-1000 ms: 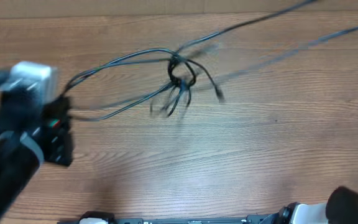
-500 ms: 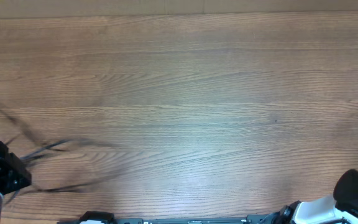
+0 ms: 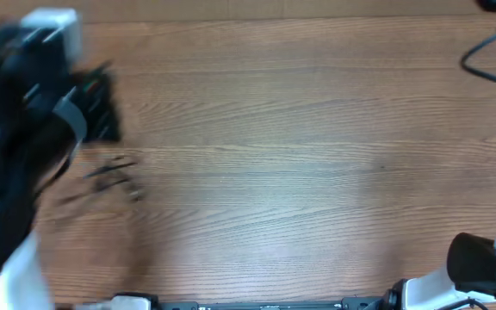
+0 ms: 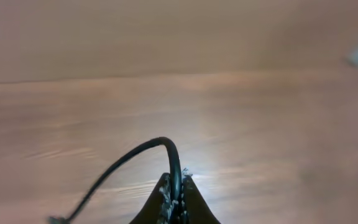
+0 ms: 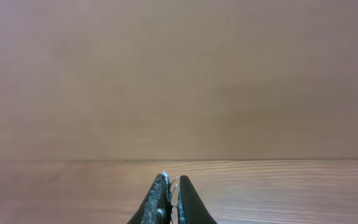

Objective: Untangle cables

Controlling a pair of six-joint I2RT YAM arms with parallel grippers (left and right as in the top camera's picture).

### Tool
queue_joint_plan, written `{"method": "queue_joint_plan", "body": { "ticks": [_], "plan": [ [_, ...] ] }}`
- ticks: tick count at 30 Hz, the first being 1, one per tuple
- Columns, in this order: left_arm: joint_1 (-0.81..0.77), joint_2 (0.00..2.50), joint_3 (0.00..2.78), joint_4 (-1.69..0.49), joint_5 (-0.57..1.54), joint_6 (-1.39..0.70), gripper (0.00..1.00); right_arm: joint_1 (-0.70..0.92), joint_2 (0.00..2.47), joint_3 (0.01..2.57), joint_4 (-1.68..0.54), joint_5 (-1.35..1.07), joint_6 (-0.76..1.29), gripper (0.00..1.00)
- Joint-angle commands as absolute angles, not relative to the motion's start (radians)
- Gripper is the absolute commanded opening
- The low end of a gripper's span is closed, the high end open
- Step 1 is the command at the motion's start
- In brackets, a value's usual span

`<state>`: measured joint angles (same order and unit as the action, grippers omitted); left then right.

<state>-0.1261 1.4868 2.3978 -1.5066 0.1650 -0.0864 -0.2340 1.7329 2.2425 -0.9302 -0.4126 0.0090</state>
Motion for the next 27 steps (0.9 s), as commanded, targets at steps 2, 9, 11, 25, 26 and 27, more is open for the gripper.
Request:
{"method": "queue_joint_plan", "body": {
  "ticks": [2, 9, 11, 25, 26, 27],
  "plan": [
    [-0.213, 1.601, 2.395, -1.433, 0.423, -0.021, 0.04, -0.186, 1.684, 2.246, -0.942, -0.421, 0.018, 0.04],
    [-0.34, 1.64, 2.396, -1.247, 0.421, -0.003, 0.04, -0.164, 1.684, 2.245, -0.959, -0.421, 0.018, 0.04],
    [-0.351, 1.64, 2.397, -1.254, 0.414, -0.002, 0.04, -0.164, 1.684, 2.245, -0.96, -0.42, 0.013, 0.04],
    [-0.352, 1.637, 2.418, -1.365, 0.197, -0.051, 1.0, -0.081, 1.684, 2.245, -0.997, -0.421, 0.012, 0.62],
    [-0.352, 1.628, 2.426, -1.345, 0.187, -0.071, 1.0, -0.049, 1.686, 2.245, -1.002, -0.42, 0.011, 0.64],
    [-0.352, 1.619, 2.435, -1.327, 0.166, -0.093, 1.0, -0.016, 1.689, 2.244, -1.01, -0.417, 0.012, 0.67]
  ]
}}
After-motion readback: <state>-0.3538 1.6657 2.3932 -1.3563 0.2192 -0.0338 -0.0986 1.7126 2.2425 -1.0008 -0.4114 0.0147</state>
